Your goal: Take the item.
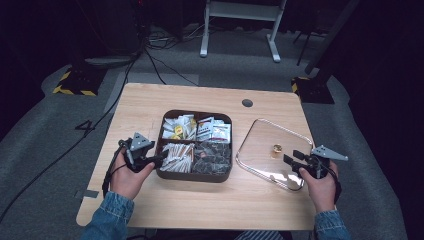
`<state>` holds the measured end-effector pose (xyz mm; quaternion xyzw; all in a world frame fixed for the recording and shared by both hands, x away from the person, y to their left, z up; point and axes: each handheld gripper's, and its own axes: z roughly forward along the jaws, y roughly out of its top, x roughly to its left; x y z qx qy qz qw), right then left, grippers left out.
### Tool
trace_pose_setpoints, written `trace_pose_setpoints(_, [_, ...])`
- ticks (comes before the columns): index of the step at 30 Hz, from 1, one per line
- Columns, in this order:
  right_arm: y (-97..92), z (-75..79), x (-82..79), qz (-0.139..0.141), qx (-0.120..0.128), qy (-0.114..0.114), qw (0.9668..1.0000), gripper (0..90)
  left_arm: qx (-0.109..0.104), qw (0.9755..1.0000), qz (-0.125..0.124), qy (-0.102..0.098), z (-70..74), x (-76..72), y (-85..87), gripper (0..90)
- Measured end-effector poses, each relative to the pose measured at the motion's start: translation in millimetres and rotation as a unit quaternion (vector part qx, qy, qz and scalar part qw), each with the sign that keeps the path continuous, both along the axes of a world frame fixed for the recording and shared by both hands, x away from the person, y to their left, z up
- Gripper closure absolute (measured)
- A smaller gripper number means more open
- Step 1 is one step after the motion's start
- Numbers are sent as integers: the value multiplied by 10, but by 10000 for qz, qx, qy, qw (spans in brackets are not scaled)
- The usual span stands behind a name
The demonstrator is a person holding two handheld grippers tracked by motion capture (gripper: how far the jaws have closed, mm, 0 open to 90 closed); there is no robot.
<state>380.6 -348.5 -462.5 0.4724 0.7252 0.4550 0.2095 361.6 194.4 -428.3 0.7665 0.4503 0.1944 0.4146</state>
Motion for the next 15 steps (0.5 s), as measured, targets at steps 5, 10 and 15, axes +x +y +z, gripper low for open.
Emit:
trace_pose_setpoints(5, [14, -10, -56, 46, -68, -1, 10000, 465, 19, 9999, -103, -68, -40, 55, -123, 407])
trace_pose_setpoints(10, [11, -3, -121, 50, -87, -8, 9999, 464, 79, 9999, -83, -22, -109, 148, -202, 438])
trace_pose_setpoints(15, [-37, 11, -203, 0, -73, -45, 10000, 464, 208, 9997, 27, 83, -203, 263, -229, 448])
